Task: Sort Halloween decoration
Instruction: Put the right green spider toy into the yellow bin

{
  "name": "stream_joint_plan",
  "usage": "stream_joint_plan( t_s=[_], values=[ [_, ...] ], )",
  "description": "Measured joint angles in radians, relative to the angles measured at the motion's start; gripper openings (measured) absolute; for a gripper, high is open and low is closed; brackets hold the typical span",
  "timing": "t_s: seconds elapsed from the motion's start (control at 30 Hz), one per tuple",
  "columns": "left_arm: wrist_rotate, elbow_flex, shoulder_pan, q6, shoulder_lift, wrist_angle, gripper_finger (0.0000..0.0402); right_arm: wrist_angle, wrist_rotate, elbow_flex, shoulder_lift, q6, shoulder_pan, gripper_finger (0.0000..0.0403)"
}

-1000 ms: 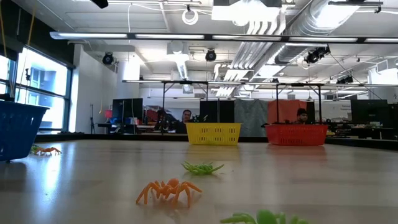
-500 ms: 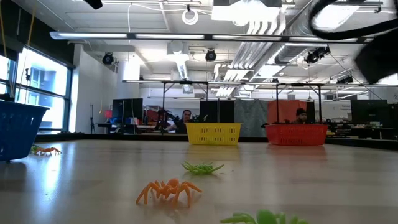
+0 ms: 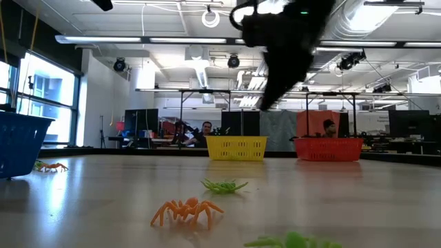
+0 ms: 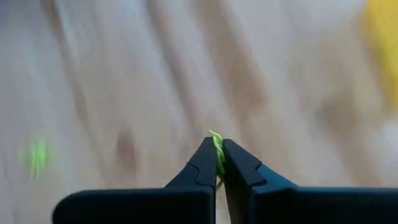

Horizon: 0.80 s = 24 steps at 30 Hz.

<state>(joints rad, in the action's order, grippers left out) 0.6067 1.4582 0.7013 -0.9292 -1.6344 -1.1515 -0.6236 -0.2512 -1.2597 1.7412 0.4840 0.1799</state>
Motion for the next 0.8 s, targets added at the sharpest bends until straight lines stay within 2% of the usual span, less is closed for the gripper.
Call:
stream_joint_plan(
  t_s=[0.1, 0.23, 0.43, 0.63, 0.8],
  values=[
    [0.0, 0.0, 0.0, 0.007, 0.0, -0.002, 0.0142, 0.104, -0.002, -0.046, 0.0, -0.105, -0.112, 0.0],
    [0.0, 0.0, 0.0, 0.007, 0.0, -0.004, 0.0142, 0.16, 0.001, -0.103, -0.001, -0.197, -0.233, 0.0],
    [-0.001, 0.0, 0.0, 0.024, 0.0, -0.005, 0.0142, 0.155, 0.023, -0.113, -0.002, -0.231, -0.389, 0.0],
    [0.005, 0.0, 0.0, 0.034, 0.0, -0.005, 0.0142, 0.095, 0.035, -0.075, 0.018, -0.224, -0.483, 0.0],
    [0.005, 0.0, 0.0, 0.034, 0.0, -0.006, 0.0142, 0.08, 0.048, -0.066, 0.062, -0.223, -0.512, 0.0]
  ],
)
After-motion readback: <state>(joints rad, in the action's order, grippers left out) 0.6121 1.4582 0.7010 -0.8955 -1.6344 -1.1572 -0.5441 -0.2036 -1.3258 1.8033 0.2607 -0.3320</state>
